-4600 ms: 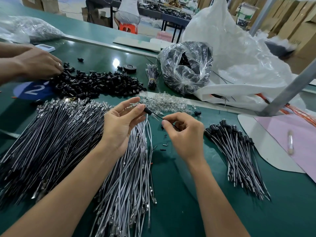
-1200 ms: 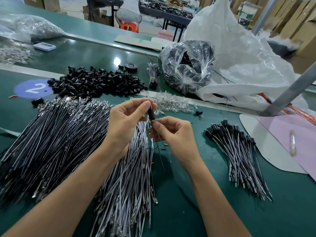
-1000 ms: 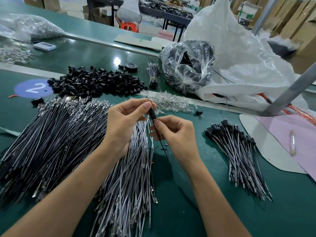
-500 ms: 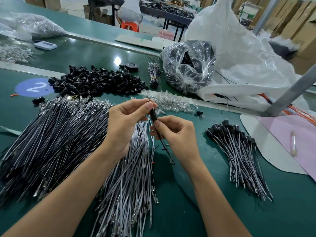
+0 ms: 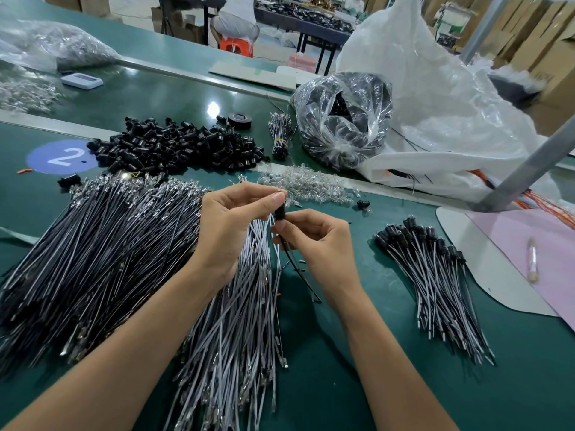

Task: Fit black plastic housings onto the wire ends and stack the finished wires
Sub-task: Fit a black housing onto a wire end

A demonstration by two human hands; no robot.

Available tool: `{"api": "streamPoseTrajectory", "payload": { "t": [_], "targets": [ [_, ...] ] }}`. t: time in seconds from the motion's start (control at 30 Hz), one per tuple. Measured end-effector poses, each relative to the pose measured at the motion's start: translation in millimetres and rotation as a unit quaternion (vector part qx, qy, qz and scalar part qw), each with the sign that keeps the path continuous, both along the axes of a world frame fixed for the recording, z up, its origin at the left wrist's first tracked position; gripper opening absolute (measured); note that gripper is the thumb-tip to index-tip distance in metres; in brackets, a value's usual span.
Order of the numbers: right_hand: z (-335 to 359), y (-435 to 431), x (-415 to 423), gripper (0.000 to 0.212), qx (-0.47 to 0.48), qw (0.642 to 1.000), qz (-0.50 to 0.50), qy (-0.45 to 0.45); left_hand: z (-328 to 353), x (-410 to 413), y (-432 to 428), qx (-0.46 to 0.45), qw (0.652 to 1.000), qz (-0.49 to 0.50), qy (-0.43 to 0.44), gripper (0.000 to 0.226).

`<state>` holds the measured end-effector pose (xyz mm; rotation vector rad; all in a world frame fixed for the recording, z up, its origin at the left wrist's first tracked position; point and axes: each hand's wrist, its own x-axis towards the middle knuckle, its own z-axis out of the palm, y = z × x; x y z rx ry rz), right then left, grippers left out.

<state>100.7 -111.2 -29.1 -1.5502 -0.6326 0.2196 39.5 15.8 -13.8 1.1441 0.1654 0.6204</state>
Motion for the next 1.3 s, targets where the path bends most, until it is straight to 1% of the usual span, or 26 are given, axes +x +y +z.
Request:
{"api": "streamPoseTrajectory", "payload": {
  "t": [0.17, 0.27, 0.37, 0.47, 0.5, 0.6, 0.67, 0.7, 0.77, 0.8, 0.9, 1.03, 1.1, 1.17, 1.3],
  "targets": [
    [-0.5, 1.9, -2.4, 0.006, 0.022, 1.0, 0.002, 0.007, -3.7, 0.7, 0.5, 0.016, 1.0, 0.01, 0.0, 0.01],
    [-0.2, 2.8, -4.0, 0.003, 0.035, 0.999, 0.002, 0.005, -7.2, 2.4, 1.6, -0.005, 1.0, 0.027, 0.001, 0.014],
    [-0.3, 4.0, -5.1, 0.003, 0.044, 0.999, 0.003, 0.015, -8.5, 1.6, -2.4, -0.042, 0.999, 0.02, 0.0, 0.019],
    [-0.4, 4.9, -7.0, 0.005, 0.043, 0.999, 0.006, 0.014, -8.7, 2.4, -4.6, -0.062, 0.998, 0.001, 0.002, 0.007],
    [-0.2, 5.0, -7.6, 0.005, 0.044, 0.999, 0.008, 0.012, -8.7, 3.4, -4.1, -0.054, 0.999, 0.006, 0.005, 0.005],
    [-0.6, 5.8, -8.1, 0.007, 0.052, 0.999, 0.007, 0.014, -9.3, 4.2, -1.6, -0.017, 0.999, 0.032, -0.001, 0.01],
    [-1.2, 7.2, -6.7, 0.006, 0.053, 0.998, -0.002, 0.017, -9.6, 3.6, -2.3, 0.017, 0.999, 0.028, -0.003, 0.003],
    [-1.2, 7.8, -5.8, 0.007, 0.054, 0.998, -0.01, 0.018, -9.6, 3.2, -3.7, 0.037, 0.999, 0.016, -0.003, 0.007],
    [-0.4, 7.8, -3.7, 0.009, 0.061, 0.998, -0.022, 0.016, -9.9, 2.4, -6.9, 0.063, 0.998, -0.028, 0.005, 0.024],
    [-0.2, 7.4, -2.9, 0.012, 0.064, 0.998, -0.026, 0.011, -9.5, 2.3, -7.8, 0.071, 0.996, -0.044, 0.014, 0.029],
    [-0.3, 6.5, -1.6, 0.018, 0.062, 0.998, -0.032, -0.005, -6.3, 2.4, -9.2, 0.079, 0.995, -0.051, 0.02, 0.029],
    [-0.3, 8.1, -3.6, 0.012, 0.05, 0.998, -0.029, -0.017, -1.4, 1.3, -9.5, 0.073, 0.997, -0.035, -0.017, 0.021],
    [-0.8, 8.8, -4.6, 0.014, 0.049, 0.998, -0.033, -0.03, 0.0, 0.1, -10.8, 0.08, 0.996, -0.034, -0.028, 0.018],
    [-1.3, 9.3, -6.5, 0.014, 0.047, 0.997, -0.035, -0.046, -0.4, -0.6, -11.2, 0.084, 0.995, -0.035, -0.032, 0.019],
    [-0.9, 11.0, -11.9, 0.006, 0.045, 0.996, -0.029, -0.069, -1.6, -2.3, -8.3, 0.091, 0.995, -0.026, -0.039, 0.02]
  ]
}}
